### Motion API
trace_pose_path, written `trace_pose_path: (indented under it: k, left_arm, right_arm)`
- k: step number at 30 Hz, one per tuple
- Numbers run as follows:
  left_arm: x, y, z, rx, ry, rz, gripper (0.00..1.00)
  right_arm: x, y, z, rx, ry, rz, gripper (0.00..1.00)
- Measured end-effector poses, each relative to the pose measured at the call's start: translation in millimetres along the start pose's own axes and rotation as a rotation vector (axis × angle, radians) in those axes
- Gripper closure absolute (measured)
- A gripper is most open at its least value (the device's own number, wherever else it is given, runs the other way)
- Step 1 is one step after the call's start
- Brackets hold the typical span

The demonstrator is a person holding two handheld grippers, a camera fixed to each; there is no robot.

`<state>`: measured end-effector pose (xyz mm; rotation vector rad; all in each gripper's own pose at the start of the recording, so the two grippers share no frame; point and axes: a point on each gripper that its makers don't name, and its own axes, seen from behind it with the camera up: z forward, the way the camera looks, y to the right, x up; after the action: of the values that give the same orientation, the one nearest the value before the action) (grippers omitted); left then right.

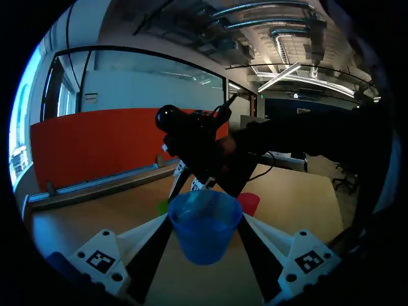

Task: Pour water

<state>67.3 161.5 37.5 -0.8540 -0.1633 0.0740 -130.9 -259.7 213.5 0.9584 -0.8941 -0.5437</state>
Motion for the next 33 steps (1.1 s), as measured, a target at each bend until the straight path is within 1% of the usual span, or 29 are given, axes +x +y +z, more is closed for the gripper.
trace_pose_path:
  k: [7,11,20,23,29,33]
  left_arm:
    - [4.5,1.7,-0.3,0.005,-0.001,0.003,0.14]
    - [3.3,3.7,0.0,0.007,-0.009,0.004,0.14]
    - [1.5,5.0,1.4,0.017,-0.019,0.003,0.14]
    - [2.3,7.7,0.5,0.014,-0.019,-0.001,0.14]
    - [4.4,13.3,-1.5,0.019,-0.023,0.013,0.14]
    - [7.5,19.5,-2.0,0.017,-0.02,0.014,0.14]
  right_arm:
    - [8.9,-1.4,-24.0,-0.012,0.077,0.033,0.07]
    - [11.9,-4.6,-42.1,-0.02,0.128,0.054,0.07]
    - [16.3,-15.1,-83.1,-0.054,0.253,0.075,0.07]
    - [17.7,-18.9,-98.0,-0.069,0.301,0.079,0.07]
    - [18.3,-32.2,-127.4,-0.087,0.383,0.085,0.08]
    - [19.5,-41.6,-144.7,-0.106,0.447,0.088,0.07]
